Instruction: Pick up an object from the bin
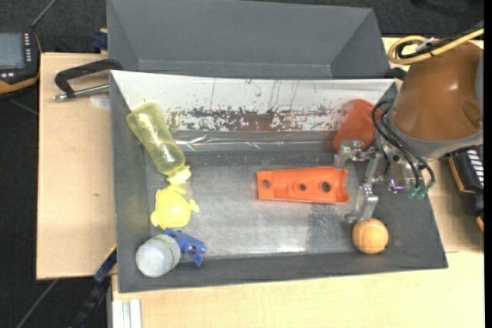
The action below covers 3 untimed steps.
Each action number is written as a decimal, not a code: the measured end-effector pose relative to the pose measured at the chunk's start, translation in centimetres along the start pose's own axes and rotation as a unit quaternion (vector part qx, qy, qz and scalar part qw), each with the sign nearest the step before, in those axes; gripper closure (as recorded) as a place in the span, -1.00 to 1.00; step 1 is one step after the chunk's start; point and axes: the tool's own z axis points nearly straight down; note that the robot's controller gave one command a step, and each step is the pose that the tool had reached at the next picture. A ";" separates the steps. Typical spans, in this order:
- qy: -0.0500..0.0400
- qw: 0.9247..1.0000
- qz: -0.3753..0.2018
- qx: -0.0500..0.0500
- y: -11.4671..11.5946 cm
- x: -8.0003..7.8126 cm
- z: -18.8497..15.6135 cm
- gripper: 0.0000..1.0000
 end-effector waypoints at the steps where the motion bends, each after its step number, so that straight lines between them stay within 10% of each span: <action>1: -0.004 1.000 -0.001 0.001 0.0 -0.2 -0.4 -1.00; 3: -0.005 0.998 0.062 0.000 4.0 -1.4 9.5 -1.00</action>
Offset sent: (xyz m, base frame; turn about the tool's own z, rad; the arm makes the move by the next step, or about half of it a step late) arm 0.0162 0.0262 -0.0999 0.0592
